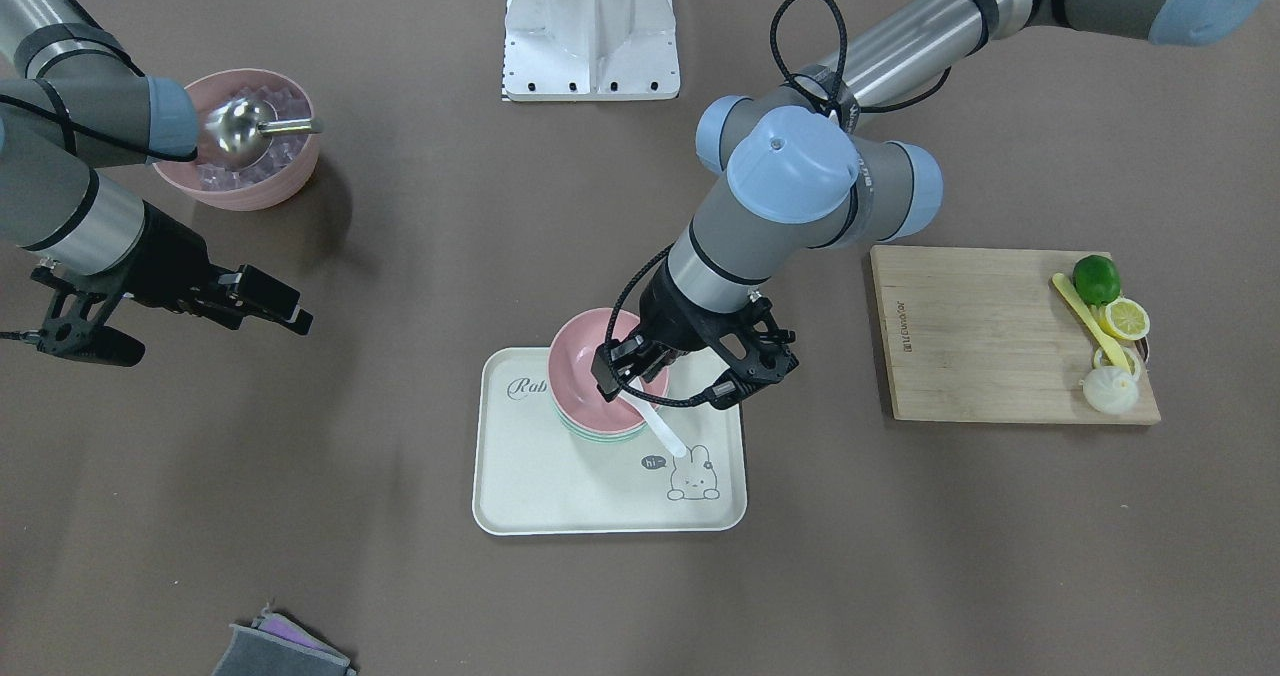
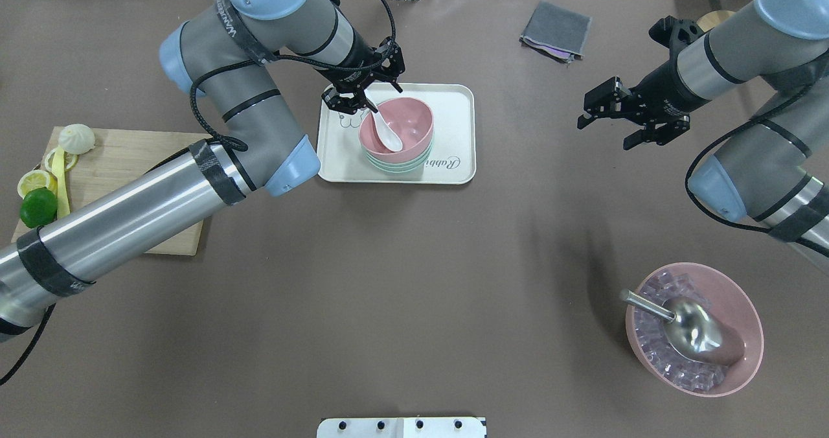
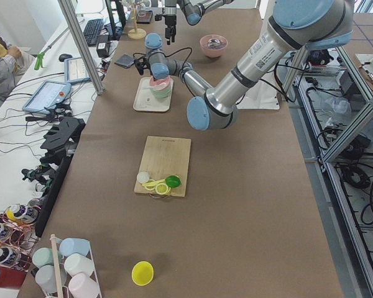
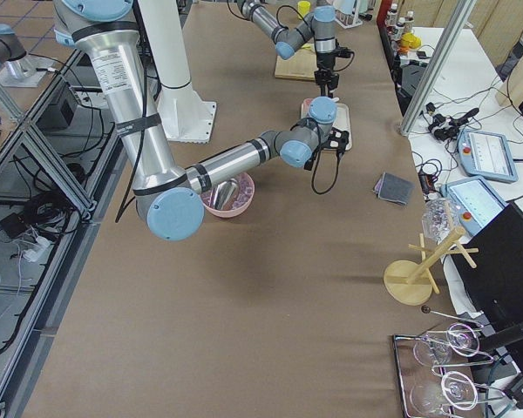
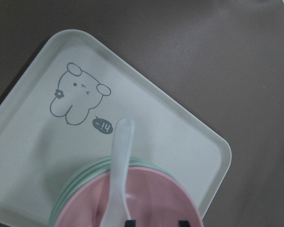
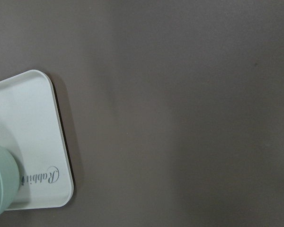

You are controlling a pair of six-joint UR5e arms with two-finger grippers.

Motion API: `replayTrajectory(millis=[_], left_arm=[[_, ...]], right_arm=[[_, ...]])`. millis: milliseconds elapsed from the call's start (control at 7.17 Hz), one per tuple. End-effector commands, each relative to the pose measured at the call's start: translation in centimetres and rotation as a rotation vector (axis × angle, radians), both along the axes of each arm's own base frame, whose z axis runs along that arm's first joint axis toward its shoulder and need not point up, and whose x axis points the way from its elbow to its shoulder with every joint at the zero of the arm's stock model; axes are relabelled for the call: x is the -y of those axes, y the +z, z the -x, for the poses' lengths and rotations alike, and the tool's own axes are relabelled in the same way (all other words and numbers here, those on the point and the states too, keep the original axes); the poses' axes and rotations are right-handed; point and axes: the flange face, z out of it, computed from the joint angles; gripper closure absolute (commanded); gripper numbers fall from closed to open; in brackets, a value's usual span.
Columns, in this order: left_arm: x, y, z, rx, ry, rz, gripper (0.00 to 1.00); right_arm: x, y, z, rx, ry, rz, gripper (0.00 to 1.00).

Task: Stack pink bowl on green and place spoon
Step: 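Release the white spoon into the pink bowl with the left gripper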

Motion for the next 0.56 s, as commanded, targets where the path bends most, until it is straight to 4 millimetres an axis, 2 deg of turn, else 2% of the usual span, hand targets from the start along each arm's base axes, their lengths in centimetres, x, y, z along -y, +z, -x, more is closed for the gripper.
replayTrajectory(millis=[0,140,279,419], left_arm=[[-4.0,5.1,4.9,-0.001,0.018,-0.054,0.02],[-7.4,10.3,8.6,0.037,0.099,-0.149,0.02],[-8.7,15.1,13.9,0.068,0.141,-0.194,0.02],[-8.5,19.6,19.4,0.102,0.177,-0.235,0.02]], right_arm=[[0.7,0.6,-2.2,-0.002,0.019,-0.004,0.0],[0.9,3.0,-5.4,0.002,-0.005,-0.02,0.0],[0.7,6.4,-8.9,-0.02,-0.026,-0.077,0.0],[0.0,10.5,-13.3,-0.06,-0.03,-0.133,0.0]])
